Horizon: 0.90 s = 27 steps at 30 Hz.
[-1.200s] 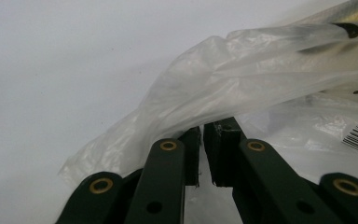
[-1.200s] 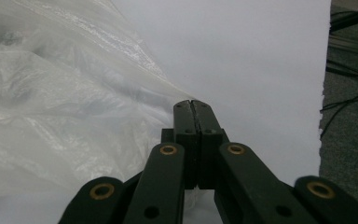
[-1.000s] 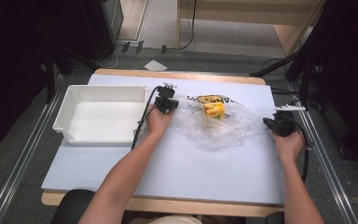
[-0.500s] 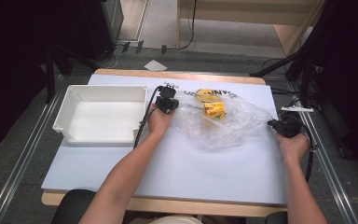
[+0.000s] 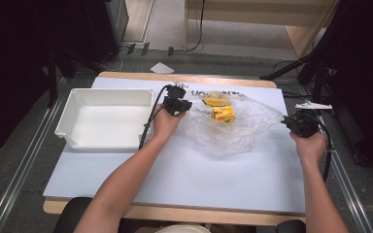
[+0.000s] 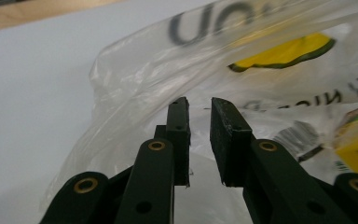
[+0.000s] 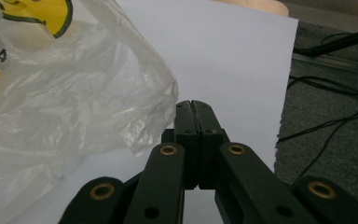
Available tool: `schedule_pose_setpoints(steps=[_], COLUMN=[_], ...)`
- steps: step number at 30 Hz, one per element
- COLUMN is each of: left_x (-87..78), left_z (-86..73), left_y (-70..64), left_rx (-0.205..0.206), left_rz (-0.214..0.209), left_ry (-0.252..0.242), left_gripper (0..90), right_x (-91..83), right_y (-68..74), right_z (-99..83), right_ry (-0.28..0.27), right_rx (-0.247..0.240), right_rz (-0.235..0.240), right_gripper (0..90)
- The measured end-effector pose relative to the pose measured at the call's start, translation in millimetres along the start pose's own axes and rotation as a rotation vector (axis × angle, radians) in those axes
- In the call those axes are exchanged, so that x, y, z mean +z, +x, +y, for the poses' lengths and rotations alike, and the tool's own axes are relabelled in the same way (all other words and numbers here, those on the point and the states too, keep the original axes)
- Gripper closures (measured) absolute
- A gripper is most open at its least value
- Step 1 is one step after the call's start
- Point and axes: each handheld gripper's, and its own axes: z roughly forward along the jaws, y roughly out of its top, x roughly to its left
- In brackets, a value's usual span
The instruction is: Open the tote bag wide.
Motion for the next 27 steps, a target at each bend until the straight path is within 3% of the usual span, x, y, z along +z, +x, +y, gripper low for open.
schedule_pose_setpoints(steps=[7, 11, 13, 15, 19, 27], left_x=[-24.5, -36.3, -39.1, -40.6, -43.1, -41.5], left_z=[11.2, 14.3, 14.6, 14.3, 9.0, -9.4], left_y=[-9.3, -17.4, -21.5, -26.1, -36.6, -48.6], left_rx=[0.012, 0.007, 0.011, 0.008, 0.031, 0.027], left_rz=[-0.074, -0.137, -0.146, -0.165, -0.177, -0.207], left_ry=[-0.043, -0.058, -0.047, -0.021, -0.018, -0.028], left_gripper=[80.9, 83.5, 84.3, 85.4, 88.2, 87.8], right_x=[-28.1, -38.8, -38.8, -34.5, -17.2, 28.1], right_y=[2.7, 13.4, 23.1, 33.3, 52.1, 81.1], right_z=[18.9, 38.5, 48.3, 57.0, 68.6, 84.6], right_ry=[-0.059, -0.096, -0.102, -0.100, -0.098, -0.073], right_rx=[-0.024, -0.045, -0.070, -0.100, -0.132, -0.152], right_rz=[-0.001, 0.021, 0.034, 0.050, 0.094, 0.166], right_gripper=[90.0, 90.0, 90.0, 90.0, 90.0, 90.0])
